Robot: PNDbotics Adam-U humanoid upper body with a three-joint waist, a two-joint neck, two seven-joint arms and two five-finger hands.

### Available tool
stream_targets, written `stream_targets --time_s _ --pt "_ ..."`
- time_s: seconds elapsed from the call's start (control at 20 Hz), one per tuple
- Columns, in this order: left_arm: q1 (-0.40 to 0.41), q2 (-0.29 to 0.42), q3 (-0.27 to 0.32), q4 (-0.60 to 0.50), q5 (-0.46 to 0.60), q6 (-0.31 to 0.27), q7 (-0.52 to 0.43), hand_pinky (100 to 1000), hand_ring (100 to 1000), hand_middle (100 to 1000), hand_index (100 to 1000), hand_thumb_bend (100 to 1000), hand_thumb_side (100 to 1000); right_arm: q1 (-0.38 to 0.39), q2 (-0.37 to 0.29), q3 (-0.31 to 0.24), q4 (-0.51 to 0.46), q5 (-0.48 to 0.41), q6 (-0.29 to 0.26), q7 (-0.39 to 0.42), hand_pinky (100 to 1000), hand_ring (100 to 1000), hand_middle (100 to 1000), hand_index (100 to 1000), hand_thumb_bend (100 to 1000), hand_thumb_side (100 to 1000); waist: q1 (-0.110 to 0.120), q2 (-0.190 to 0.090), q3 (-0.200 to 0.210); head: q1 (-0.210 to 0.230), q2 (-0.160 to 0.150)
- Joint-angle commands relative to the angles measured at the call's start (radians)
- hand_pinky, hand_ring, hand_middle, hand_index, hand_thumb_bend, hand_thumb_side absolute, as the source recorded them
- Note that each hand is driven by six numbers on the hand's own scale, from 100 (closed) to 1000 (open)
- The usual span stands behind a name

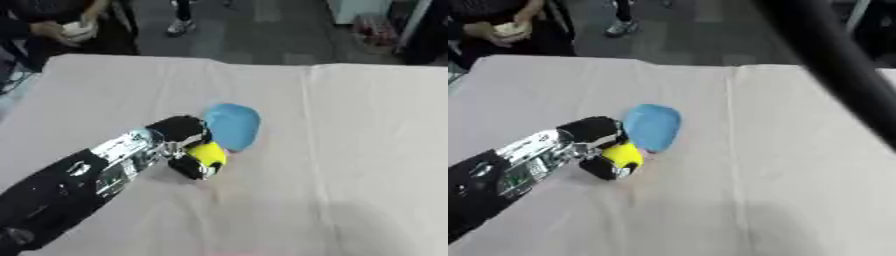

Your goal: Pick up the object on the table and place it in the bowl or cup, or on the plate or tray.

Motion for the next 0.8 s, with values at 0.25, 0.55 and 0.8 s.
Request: stream_targets --time_s 0.25,0.55,0.8 --pt "-0.023 0.058 0.037 -0.15 -0.032 0.108 -0.077 100 100 100 222 100 472 0.001 -0.016 0.0 -0.014 0.014 -0.012 -0.021 166 412 450 200 100 924 -0.001 -0.01 0.008 0.004 -0.007" --pt "-0.047 0.082 0.056 -0.268 -0.047 0.178 -0.152 100 100 100 223 100 475 0.003 -0.014 0.004 -0.014 0.024 -0.01 -0.026 166 413 450 200 100 924 -0.001 -0.011 0.008 0.012 -0.015" --pt "-0.086 0.081 0.066 -0.252 -0.076 0.176 -0.099 100 100 100 226 100 475 -0.002 -0.016 0.006 -0.014 0.022 -0.009 -0.027 166 412 450 202 100 924 -0.001 -0.01 0.003 0.02 -0.029"
